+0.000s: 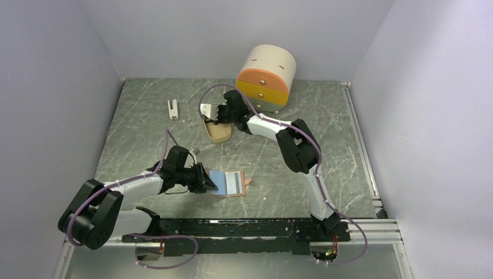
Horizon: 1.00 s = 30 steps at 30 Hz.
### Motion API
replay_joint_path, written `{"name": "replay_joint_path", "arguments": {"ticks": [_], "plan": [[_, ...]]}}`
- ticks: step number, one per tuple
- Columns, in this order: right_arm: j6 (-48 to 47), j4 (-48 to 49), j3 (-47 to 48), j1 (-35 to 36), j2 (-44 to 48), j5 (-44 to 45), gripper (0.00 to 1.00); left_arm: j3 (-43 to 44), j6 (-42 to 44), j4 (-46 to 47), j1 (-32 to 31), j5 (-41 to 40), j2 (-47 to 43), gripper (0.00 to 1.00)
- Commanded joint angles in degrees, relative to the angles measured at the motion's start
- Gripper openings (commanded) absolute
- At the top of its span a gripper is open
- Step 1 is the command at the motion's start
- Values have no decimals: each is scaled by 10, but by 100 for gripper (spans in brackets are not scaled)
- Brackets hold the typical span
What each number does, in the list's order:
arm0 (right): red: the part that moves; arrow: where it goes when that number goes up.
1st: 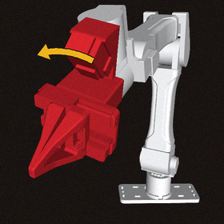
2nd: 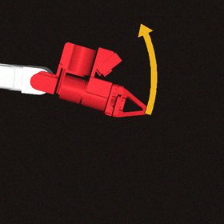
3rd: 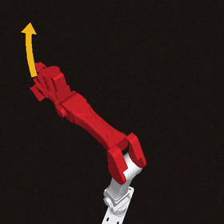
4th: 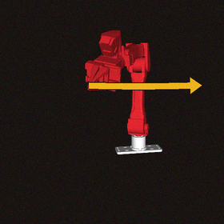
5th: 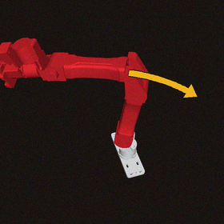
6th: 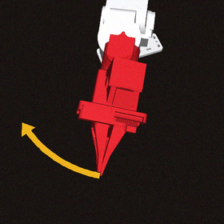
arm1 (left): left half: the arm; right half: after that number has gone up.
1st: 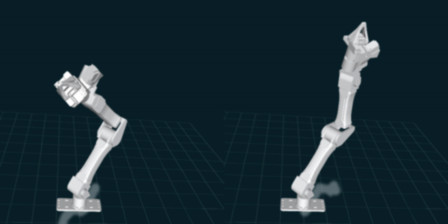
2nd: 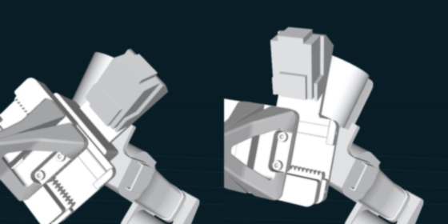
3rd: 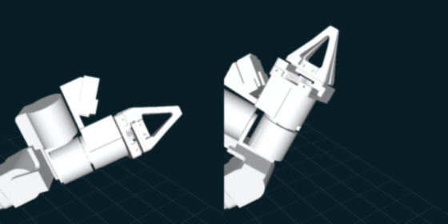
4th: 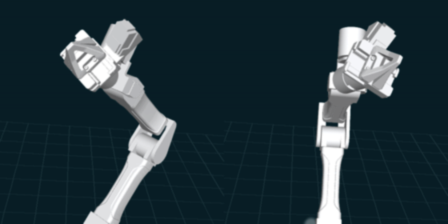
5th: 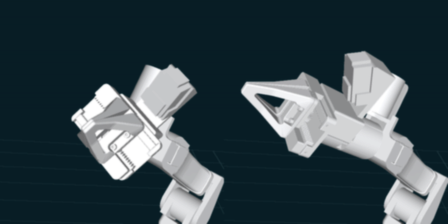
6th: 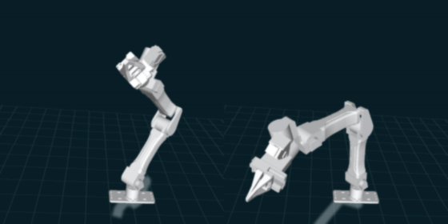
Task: Put the credit cards into the card holder
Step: Pick up the credit card from the storage box.
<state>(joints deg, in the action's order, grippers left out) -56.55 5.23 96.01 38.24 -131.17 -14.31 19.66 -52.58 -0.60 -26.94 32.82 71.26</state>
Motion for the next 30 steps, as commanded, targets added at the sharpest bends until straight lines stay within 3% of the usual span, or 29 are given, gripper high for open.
{"name": "replay_joint_path", "arguments": {"ticks": [1,17,27,30], "plan": [[0,15,14,-8,32,1,30,-4,-5,18,2,14,4,25],[-1,5,11,-8,47,-9,21,-3,-5,18,2,15,4,25],[-8,-2,-51,-8,93,-34,1,-2,-6,18,2,14,4,25],[-8,-6,-93,-6,125,-47,0,-1,-7,21,2,14,5,25]]}}
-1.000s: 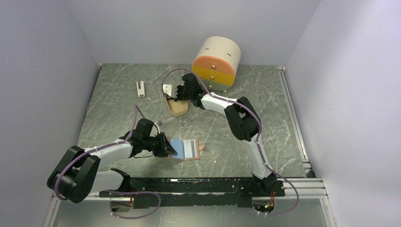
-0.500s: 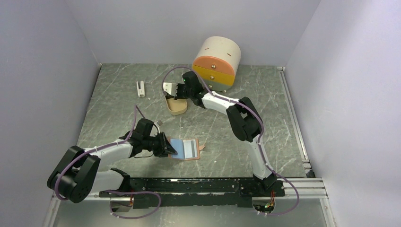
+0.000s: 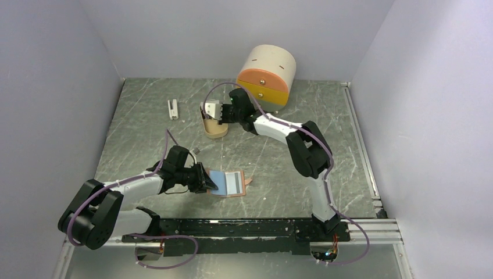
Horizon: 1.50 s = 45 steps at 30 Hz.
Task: Put the credit cards into the card holder
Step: Pick up the credit card from the storage box, then insert the credit card into the card holder.
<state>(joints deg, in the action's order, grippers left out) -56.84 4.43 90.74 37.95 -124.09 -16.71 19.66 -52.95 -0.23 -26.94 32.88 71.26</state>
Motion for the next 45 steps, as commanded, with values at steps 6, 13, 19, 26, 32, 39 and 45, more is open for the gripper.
{"name": "replay_joint_path", "arguments": {"ticks": [6,13,19,26,32,39,45], "plan": [[44,-11,-105,12,124,-66,0,0,-9,34,2,19,16,15],[216,36,-204,43,225,-35,0,5,-23,62,2,23,30,9],[403,-5,-221,53,278,8,0,6,-35,74,2,15,38,9],[668,-72,-261,59,336,-5,0,1,-45,80,2,-8,51,18],[863,-65,-375,62,399,9,0,-5,-41,59,3,-25,37,32],[980,1,-494,72,453,6,0,-12,-40,29,4,-48,11,36],[1048,73,-550,74,436,-3,0,-8,-39,5,6,-56,0,38]]}}
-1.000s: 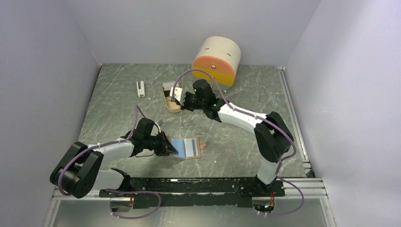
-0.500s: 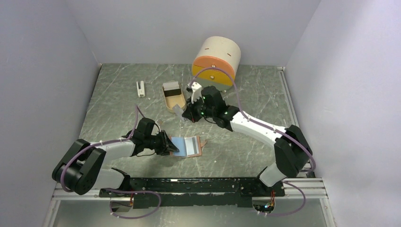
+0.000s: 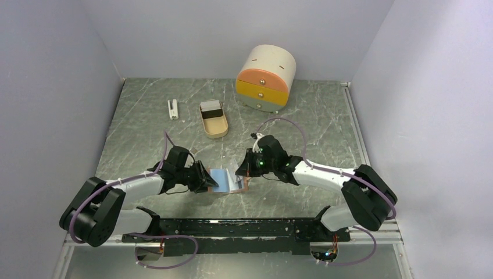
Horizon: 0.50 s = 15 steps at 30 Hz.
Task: Put the credit cards into the card holder
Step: Insert the credit card into the card holder.
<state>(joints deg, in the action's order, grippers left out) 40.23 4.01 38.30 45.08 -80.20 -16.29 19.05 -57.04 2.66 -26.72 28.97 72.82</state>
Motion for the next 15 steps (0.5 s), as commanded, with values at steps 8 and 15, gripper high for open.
{"name": "replay_joint_path", "arguments": {"ticks": [8,15], "plan": [[130,162,-79,5,-35,-12,0,-3,6,-57,10,-38,-37,39],[158,238,-111,9,-70,-27,0,-9,11,-57,16,-32,-43,29]]}}
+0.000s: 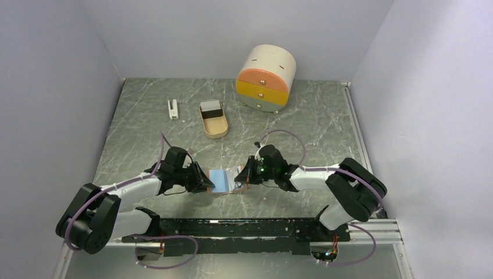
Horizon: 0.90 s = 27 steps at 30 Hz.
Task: Put the credit cards into the card holder
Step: Insert the credit card into the card holder.
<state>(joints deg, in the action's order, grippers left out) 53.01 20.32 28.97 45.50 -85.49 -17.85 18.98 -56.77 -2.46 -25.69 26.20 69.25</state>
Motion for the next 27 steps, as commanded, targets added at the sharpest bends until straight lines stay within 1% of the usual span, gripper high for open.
{"name": "replay_joint_path", "arguments": {"ticks": [1,5,9,27], "plan": [[34,82,-20,6,-21,-14,0,-7,10,-7,6,-3,-6,28],[44,103,-23,10,-37,-14,0,-10,12,-3,7,-1,1,28],[57,130,-26,14,-54,-16,0,-11,13,4,6,4,7,25],[82,218,-50,26,-103,2,0,-14,15,15,6,13,20,25]]}}
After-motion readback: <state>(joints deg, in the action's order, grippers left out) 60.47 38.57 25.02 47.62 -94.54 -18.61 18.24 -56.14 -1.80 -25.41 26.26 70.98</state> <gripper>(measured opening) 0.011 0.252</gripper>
